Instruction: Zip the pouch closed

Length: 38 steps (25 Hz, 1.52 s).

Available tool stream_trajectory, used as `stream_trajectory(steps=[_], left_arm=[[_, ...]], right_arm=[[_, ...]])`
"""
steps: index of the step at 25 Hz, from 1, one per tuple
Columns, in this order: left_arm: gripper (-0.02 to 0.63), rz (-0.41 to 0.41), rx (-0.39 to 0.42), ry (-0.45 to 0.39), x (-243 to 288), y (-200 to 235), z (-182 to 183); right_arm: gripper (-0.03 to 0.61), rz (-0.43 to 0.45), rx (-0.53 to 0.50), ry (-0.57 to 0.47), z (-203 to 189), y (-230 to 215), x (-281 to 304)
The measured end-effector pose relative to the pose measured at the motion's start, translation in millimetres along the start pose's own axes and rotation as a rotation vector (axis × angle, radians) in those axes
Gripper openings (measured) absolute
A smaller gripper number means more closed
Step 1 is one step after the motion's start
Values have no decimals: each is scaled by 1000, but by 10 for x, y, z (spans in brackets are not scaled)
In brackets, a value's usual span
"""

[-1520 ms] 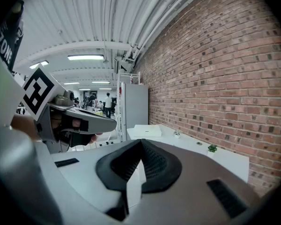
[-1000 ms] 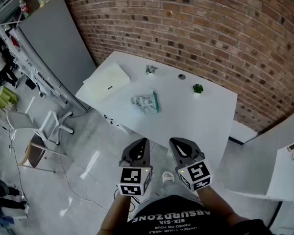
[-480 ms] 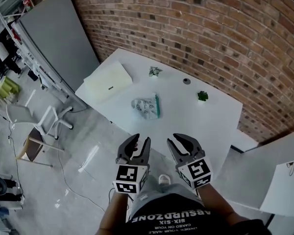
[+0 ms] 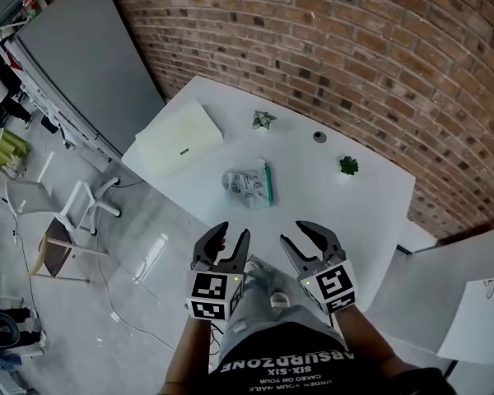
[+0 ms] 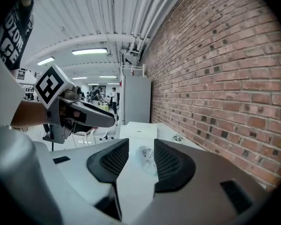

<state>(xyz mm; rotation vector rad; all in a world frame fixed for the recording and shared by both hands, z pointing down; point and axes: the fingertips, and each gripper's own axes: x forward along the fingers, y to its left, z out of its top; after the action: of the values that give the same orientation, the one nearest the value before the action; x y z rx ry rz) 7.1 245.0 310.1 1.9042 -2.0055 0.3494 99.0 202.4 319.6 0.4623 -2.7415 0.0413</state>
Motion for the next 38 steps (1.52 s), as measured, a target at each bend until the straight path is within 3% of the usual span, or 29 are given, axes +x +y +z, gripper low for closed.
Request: stream_trajectory(steps=[5, 22, 38], left_arm=[[155, -59, 16, 41, 275, 254, 122], [155, -227, 106, 119, 992, 817, 145], [155, -293, 176, 173, 1444, 986, -32]], right_arm=[[164, 15, 18, 31, 44, -145, 340], [164, -85, 40, 126, -50, -566, 1112], [163, -147, 61, 185, -386, -741, 1382]])
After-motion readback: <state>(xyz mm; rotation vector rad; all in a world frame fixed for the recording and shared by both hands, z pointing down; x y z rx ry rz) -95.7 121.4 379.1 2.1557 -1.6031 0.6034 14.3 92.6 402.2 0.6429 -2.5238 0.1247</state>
